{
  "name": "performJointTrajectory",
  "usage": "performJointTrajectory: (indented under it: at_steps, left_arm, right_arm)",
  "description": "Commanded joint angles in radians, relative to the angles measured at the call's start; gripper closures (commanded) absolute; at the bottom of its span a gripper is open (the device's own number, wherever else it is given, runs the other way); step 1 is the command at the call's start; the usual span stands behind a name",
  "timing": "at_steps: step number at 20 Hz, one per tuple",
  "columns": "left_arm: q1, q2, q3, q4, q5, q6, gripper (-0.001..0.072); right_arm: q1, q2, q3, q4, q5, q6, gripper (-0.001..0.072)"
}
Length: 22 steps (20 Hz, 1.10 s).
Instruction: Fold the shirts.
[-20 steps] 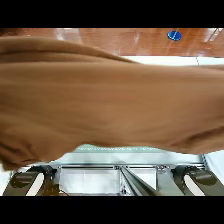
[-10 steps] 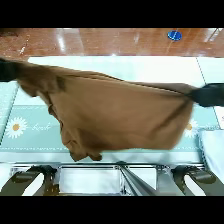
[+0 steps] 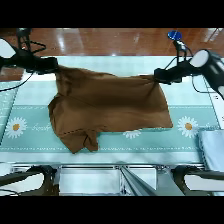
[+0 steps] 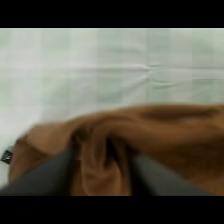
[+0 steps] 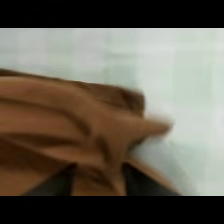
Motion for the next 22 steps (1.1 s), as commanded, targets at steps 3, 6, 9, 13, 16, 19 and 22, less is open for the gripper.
performJointTrajectory:
  at_steps: [3, 6, 9, 13, 16, 19, 22]
  left_arm:
    - [0.085, -0.072, 0.081, 0.092, -0.175, -0.007, 0.0197]
    - [0.289, -0.039, 0.032, 0.034, -0.394, 0.067, 0.0198]
    - [0.481, 0.100, -0.322, -0.191, -0.407, 0.077, 0.0198]
    - [0.676, 0.347, -0.822, -0.370, -0.248, 0.164, 0.0198]
    - [0.730, 0.387, -0.959, -0.358, -0.274, 0.138, 0.0198]
    - [0.700, 0.372, -0.998, -0.362, -0.246, 0.137, 0.0199]
    - [0.652, 0.363, -1.009, -0.378, -0.212, 0.135, 0.0199]
  right_arm:
    - [-0.135, -0.162, 0.288, 0.158, 0.170, -0.057, 0.0296]
    - [-0.290, -0.063, 0.299, 0.098, 0.346, -0.130, 0.0296]
    - [-0.404, 0.126, 0.013, 0.022, 0.364, -0.075, 0.0296]
    - [-0.418, 0.431, -0.535, 0.083, 0.133, -0.099, 0.0296]
    - [-0.418, 0.590, -0.732, 0.227, 0.095, -0.148, 0.0296]
    - [-0.418, 0.660, -0.777, 0.240, 0.103, -0.151, 0.0296]
    - [-0.455, 0.666, -0.777, 0.302, 0.089, -0.150, 0.0296]
